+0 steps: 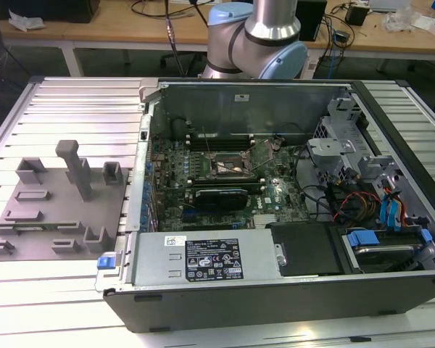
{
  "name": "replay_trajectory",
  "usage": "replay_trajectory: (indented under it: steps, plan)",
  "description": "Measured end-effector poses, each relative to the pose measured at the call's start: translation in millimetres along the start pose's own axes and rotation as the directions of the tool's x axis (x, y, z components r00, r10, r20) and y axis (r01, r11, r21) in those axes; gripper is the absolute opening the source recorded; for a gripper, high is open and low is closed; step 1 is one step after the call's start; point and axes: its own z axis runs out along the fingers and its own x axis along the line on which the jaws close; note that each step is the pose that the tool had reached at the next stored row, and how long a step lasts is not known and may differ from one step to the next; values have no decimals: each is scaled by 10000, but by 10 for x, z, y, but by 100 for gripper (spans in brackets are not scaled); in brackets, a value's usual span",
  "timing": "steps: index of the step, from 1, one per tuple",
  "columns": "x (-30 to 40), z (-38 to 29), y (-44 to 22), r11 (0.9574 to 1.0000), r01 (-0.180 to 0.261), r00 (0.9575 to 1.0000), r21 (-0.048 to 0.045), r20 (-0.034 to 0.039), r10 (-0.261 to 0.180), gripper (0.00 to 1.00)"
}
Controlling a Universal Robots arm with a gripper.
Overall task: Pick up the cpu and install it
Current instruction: 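Pick up the cpu and move it towards the insertion slot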
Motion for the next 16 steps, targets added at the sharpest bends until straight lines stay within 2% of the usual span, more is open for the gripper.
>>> replay_trajectory:
  steps: [12,16]
  plan:
    - [-252,6,10,10000,1,10000,0,0,-1,55]
    - [-308,7,13,10000,0,10000,0,0,0,55]
